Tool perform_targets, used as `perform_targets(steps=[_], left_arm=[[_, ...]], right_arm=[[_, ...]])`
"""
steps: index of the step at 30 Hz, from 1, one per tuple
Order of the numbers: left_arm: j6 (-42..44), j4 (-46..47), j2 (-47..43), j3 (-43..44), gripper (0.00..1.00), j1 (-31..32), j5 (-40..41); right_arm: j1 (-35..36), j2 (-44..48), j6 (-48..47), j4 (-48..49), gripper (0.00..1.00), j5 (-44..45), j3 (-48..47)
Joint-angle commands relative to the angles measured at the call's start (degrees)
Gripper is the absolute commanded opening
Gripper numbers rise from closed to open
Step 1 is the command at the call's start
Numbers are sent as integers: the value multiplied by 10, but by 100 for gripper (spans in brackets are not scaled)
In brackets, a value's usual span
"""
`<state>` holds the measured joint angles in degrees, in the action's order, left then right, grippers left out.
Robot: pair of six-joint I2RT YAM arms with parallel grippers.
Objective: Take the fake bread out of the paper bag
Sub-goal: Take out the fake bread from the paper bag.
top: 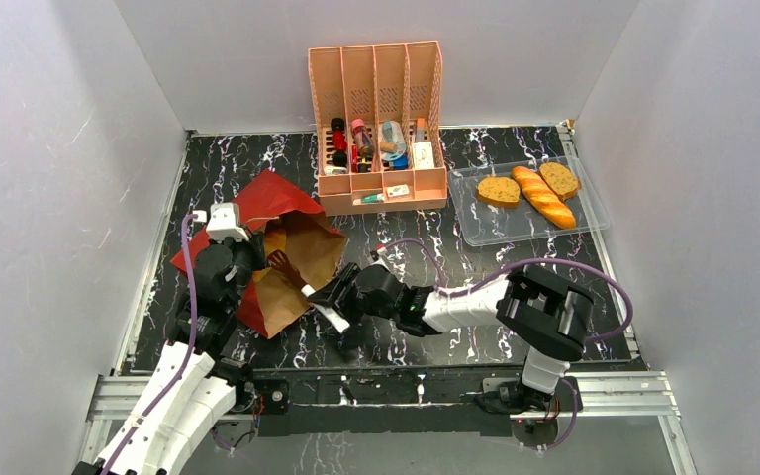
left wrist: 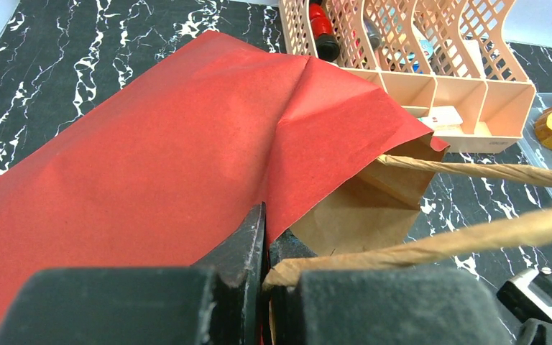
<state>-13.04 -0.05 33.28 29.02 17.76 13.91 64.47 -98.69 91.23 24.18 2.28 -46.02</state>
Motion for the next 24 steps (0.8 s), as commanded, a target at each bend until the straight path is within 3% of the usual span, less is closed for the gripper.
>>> perform_targets(steps=[1, 24], left_arm=[[-2, 18, -9, -1, 0, 3, -7], [7, 20, 1, 1, 0, 4, -30]], right_arm=[[-2, 21, 8, -11, 44, 43, -8], [-51, -163, -39, 18, 49, -103, -181]])
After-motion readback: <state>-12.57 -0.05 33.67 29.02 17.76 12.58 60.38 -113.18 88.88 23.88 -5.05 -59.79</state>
